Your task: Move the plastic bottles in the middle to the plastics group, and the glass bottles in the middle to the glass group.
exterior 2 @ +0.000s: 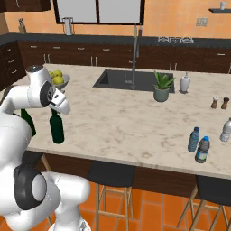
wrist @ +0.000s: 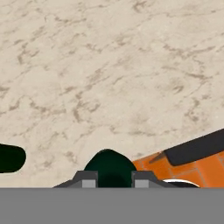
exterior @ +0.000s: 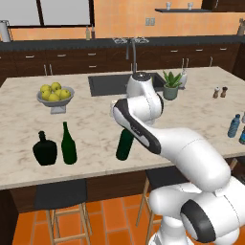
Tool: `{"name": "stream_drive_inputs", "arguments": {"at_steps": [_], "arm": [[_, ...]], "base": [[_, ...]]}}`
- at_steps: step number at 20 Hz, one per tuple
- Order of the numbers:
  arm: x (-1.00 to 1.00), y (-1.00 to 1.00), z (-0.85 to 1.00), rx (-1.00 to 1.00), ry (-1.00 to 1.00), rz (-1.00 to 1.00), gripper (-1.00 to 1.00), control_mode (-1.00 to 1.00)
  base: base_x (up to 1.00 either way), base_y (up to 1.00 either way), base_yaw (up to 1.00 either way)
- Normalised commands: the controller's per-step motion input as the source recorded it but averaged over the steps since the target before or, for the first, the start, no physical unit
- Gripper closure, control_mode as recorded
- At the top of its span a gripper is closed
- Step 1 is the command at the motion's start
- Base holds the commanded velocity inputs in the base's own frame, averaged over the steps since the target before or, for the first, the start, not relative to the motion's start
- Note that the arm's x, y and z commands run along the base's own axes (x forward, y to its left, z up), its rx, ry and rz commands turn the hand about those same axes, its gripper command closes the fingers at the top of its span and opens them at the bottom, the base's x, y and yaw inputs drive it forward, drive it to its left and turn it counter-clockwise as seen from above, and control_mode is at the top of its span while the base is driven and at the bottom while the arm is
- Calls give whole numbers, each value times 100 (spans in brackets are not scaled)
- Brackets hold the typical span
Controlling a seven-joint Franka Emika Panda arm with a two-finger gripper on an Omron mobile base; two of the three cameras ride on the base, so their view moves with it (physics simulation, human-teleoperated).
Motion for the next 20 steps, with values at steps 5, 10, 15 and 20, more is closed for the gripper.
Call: {"name": "stream_drive_inputs", "arguments": {"at_steps": [5,10,15,20], "arm": [[9,93,3,0,0,0,100,-100],[19,69,1,0,0,0,100,-100],[20,25,-3,0,0,2,100,-100],[10,24,-9,0,0,0,100,-100]], "base": [[0,0,0],[0,0,0],[0,0,0],[0,0,0]]}}
